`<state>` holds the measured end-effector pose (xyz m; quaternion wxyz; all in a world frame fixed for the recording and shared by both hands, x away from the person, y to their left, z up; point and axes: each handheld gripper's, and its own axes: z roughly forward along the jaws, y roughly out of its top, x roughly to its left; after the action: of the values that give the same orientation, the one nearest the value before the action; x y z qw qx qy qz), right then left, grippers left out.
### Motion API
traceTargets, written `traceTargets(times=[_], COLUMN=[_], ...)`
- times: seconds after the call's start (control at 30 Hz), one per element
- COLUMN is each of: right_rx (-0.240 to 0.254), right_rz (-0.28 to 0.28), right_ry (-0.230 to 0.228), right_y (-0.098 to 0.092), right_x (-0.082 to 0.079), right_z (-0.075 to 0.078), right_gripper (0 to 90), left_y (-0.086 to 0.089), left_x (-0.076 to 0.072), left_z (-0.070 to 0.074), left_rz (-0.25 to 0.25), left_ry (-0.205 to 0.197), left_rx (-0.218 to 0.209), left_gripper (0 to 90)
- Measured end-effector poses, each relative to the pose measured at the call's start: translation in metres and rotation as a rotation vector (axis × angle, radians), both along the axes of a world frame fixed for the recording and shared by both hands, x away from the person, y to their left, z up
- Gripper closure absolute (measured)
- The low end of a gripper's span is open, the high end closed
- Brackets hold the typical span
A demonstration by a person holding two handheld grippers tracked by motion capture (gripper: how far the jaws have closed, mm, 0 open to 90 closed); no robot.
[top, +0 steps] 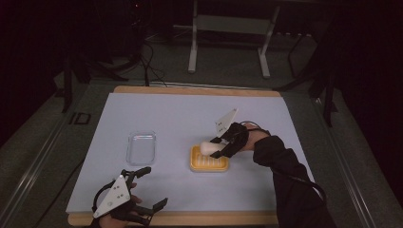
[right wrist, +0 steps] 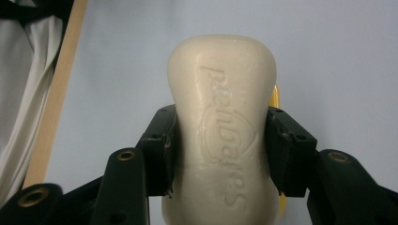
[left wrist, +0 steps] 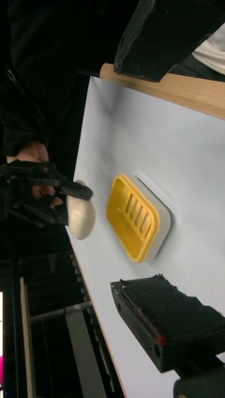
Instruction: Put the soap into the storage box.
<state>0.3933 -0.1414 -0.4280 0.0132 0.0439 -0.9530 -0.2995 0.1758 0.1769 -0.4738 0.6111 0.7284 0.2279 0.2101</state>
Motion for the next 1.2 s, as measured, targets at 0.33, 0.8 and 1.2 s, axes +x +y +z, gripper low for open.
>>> traceTargets(times=[0.33, 0.8, 1.2], right_rx=[-0.023, -0.078, -0.082], right_rz=[0.03, -0.011, -0.021], right_ry=[-0.026, 0.026, 0.007], right_y=[0.012, 0.016, 0.017], right_x=[0.005, 0.015, 0.013], right_z=[-0.032, -0.068, -0.062], right_gripper=[49.3, 49.2, 45.3], left_y=[0.0, 0.0, -0.001], left_x=[0.0, 0.0, 0.001], left_z=[0.0, 0.0, -0.001], left_rz=[-0.002, -0.006, -0.005], left_ry=[0.002, 0.003, 0.008], left_rx=[-0.002, 0.002, 0.006], left_gripper=[0.7, 0.7, 0.7])
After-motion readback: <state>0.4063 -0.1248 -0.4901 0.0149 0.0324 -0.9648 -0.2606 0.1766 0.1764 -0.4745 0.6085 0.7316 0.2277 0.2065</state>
